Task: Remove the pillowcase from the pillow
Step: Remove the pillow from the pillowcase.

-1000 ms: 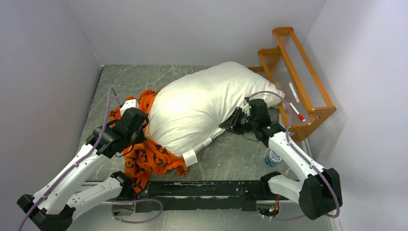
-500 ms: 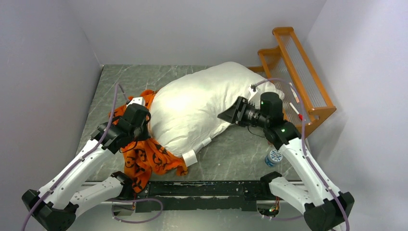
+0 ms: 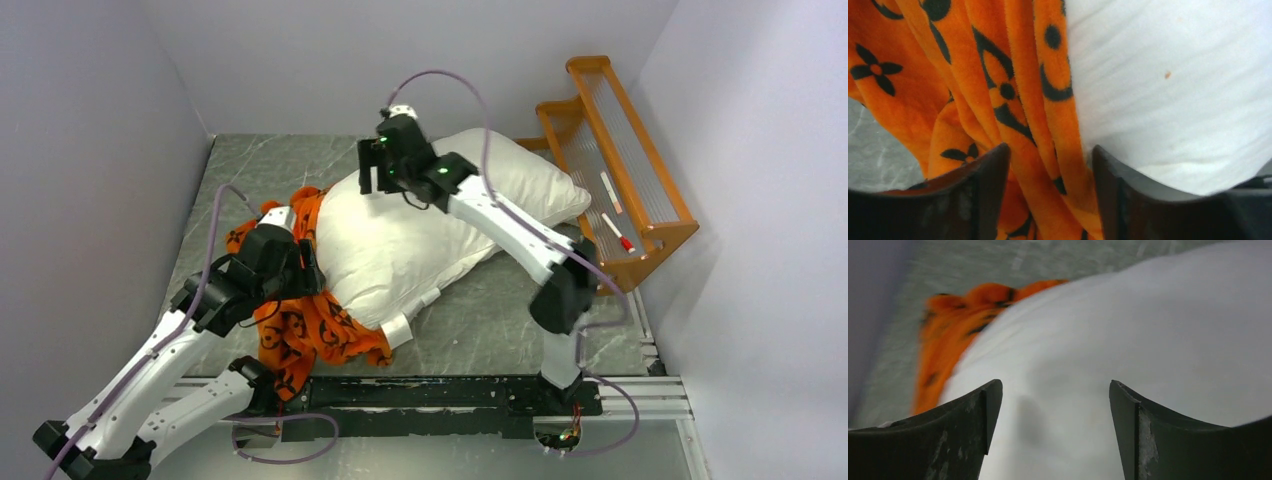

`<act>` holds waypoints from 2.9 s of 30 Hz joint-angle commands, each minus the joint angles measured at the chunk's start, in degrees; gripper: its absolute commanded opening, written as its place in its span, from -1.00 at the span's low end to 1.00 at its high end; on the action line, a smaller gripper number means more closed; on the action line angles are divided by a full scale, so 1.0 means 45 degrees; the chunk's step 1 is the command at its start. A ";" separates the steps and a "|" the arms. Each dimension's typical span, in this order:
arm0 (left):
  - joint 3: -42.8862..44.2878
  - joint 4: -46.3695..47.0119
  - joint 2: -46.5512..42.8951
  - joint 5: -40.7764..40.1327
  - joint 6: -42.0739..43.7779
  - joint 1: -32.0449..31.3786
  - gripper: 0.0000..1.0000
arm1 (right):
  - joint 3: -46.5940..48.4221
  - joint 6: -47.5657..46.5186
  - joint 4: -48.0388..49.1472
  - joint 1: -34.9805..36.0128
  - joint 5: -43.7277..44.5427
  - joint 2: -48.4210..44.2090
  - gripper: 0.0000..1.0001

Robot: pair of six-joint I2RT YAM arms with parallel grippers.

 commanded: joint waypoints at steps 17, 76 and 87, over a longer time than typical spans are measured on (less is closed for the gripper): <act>0.4910 0.3273 0.6535 0.3934 0.3932 0.4427 0.93 | -1.5291 0.5338 0.4674 0.1680 -0.0166 -0.1989 0.15; -0.2913 0.3977 0.1852 0.9982 0.2243 0.8943 -0.57 | -0.5453 -0.1209 -0.0908 0.0690 -0.0711 -0.3747 0.65; -0.2250 0.3499 0.2016 0.8089 0.2640 0.8913 -0.91 | -0.9564 -0.7199 0.3639 0.4696 -0.1549 -0.6618 0.81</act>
